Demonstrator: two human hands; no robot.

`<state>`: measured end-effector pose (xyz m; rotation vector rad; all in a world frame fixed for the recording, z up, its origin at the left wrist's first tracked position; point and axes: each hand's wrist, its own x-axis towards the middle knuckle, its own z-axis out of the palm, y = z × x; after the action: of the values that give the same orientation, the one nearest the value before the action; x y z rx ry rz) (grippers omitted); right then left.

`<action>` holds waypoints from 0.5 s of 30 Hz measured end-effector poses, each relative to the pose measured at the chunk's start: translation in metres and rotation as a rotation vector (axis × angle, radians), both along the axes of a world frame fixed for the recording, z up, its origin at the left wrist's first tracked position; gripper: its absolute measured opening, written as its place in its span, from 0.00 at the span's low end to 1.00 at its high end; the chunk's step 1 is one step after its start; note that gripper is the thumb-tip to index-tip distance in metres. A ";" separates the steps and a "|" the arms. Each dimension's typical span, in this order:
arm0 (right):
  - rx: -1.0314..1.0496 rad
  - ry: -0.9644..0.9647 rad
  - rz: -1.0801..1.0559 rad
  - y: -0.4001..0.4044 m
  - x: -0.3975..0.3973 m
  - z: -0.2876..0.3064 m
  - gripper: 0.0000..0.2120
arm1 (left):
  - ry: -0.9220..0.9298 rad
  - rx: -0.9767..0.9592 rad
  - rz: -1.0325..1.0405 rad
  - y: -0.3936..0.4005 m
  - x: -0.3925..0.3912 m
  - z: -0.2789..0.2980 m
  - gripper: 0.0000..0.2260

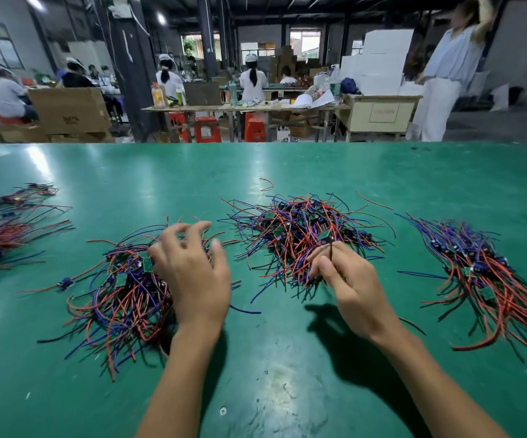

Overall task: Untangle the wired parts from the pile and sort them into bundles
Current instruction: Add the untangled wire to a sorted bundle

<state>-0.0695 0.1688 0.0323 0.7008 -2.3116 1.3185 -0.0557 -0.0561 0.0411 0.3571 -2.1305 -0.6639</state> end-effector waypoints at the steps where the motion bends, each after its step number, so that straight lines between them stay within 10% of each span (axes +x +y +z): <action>1: 0.059 0.031 0.015 0.000 0.001 0.000 0.12 | 0.042 0.028 -0.189 0.009 0.001 0.002 0.07; 5: 0.331 0.156 0.027 -0.008 0.007 -0.003 0.09 | -0.158 0.388 -0.850 0.050 0.011 0.003 0.13; 15: 0.132 -0.069 0.149 -0.007 0.011 0.001 0.23 | -0.243 0.906 -0.983 0.050 0.002 0.000 0.24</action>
<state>-0.0581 0.1616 0.0334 0.8988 -2.4610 1.2796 -0.0541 -0.0061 0.0409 -0.2051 -2.0175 -2.2517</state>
